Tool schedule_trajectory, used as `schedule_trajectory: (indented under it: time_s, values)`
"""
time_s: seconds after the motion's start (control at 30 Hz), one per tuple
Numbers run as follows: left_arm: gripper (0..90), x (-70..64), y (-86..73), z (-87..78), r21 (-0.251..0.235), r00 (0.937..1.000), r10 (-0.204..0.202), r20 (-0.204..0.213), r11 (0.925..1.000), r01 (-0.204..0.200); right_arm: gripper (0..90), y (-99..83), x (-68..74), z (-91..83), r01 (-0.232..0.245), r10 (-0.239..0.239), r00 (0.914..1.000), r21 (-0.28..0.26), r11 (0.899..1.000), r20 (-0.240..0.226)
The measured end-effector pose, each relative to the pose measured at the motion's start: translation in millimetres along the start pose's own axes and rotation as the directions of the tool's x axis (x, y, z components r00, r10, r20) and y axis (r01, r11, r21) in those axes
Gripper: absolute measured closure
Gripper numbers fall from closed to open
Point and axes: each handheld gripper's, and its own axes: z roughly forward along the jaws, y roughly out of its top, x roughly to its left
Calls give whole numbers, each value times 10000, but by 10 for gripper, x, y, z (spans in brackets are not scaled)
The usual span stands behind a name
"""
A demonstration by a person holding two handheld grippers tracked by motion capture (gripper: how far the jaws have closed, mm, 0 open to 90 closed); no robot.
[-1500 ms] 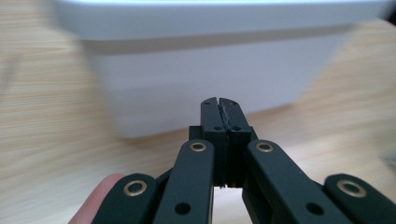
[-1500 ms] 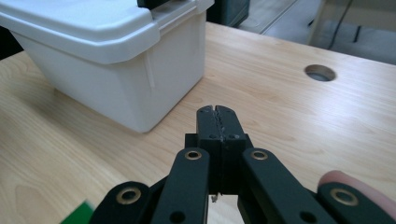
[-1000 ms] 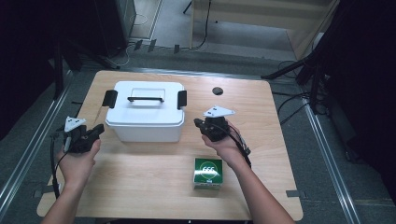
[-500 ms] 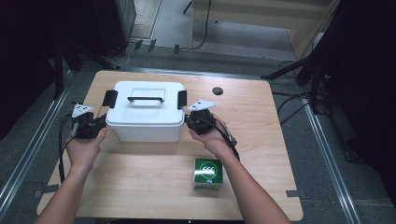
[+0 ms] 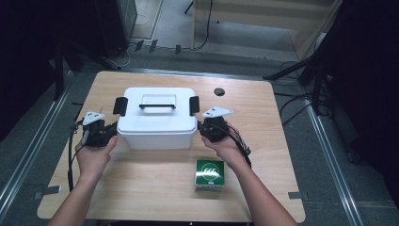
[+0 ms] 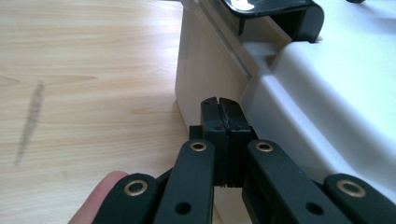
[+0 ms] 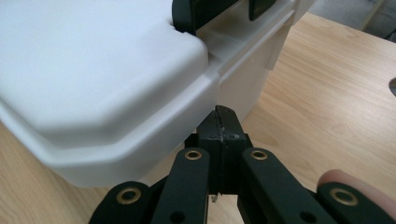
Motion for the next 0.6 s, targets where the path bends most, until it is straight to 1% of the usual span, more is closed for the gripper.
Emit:
schedule_trajectory:
  time_s: [0.03,0.07,0.1,0.2,0.23,0.3,0.4,0.47,0.53,0.6]
  values:
    - [900,-53,-24,-12,-19,10000,10,38,10000,-10,900,-24,-2,-29,-31,31,10000,-12,10000,8]
    - [900,-53,-24,-12,-19,10000,10,38,10000,-10,900,-24,-2,-29,-31,31,10000,-12,10000,8]
    - [900,-87,-44,-30,1,10000,44,68,10000,-44,900,-63,2,-82,-86,86,10000,2,10000,-20]
    - [900,-115,-66,-53,-27,10000,67,49,10000,-66,900,-92,20,-126,-73,73,10000,37,10000,5]
    - [900,-136,-90,-85,-40,9999,110,6,9999,-110,900,-118,44,-161,-87,87,10000,48,10000,-1]
    - [900,-144,-104,-103,-33,9999,120,7,9999,-120,900,-132,58,-176,-108,108,9999,35,9999,-30]
    - [900,-166,-156,-176,-39,9998,176,-37,9998,-177,900,-185,129,-234,-138,138,9999,11,9999,-14]
    - [900,-172,-165,-193,-30,9998,176,-49,9998,-176,900,-190,144,-244,-91,91,10000,12,10000,6]
    - [900,-165,-183,-233,-25,9999,133,-98,9999,-134,900,-192,199,-272,-135,136,9999,219,9997,-27]
    - [900,-160,-189,-245,-43,9998,129,-119,9999,-129,900,-189,216,-277,-125,126,9999,289,9995,-39]
